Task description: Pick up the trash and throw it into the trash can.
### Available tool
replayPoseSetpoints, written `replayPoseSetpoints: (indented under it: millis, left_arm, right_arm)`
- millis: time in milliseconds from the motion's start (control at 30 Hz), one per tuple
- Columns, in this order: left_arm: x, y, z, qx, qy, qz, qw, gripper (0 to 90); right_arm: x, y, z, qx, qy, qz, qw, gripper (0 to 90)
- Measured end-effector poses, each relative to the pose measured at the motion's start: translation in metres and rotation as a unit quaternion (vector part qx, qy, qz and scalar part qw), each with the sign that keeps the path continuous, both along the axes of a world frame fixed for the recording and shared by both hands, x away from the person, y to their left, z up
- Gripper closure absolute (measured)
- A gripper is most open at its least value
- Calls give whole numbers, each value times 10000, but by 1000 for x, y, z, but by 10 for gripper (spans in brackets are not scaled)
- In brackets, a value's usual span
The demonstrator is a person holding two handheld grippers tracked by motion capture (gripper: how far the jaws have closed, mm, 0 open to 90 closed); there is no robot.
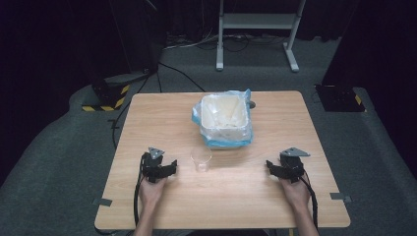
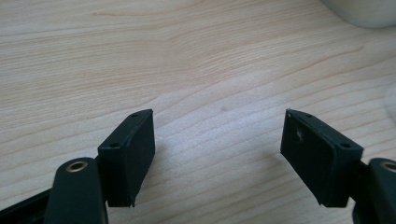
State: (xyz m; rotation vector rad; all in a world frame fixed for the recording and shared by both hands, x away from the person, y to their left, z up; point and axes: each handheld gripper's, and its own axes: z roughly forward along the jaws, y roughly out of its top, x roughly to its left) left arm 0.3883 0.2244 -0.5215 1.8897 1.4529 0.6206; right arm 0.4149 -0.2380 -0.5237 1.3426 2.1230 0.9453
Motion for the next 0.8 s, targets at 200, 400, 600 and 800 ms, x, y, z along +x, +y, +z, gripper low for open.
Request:
replayPoseSetpoints:
  millis: [200, 400, 600, 800]
  left_arm:
    - [-4, -3, 4, 32, 19, -46, 10000, 255]
    - [-10, -5, 11, -76, -29, -145, 9999, 254]
    - [-14, -6, 16, -255, -59, -160, 9995, 281]
    - [-18, -6, 20, -369, -66, -172, 9991, 281]
  right_arm:
    - [0, 0, 0, 4, 1, -2, 10000, 356]
    - [0, 0, 0, 7, -3, -1, 10000, 356]
    - [0, 0, 0, 1, 0, 3, 10000, 356]
    - [0, 0, 0, 0, -1, 1, 10000, 356]
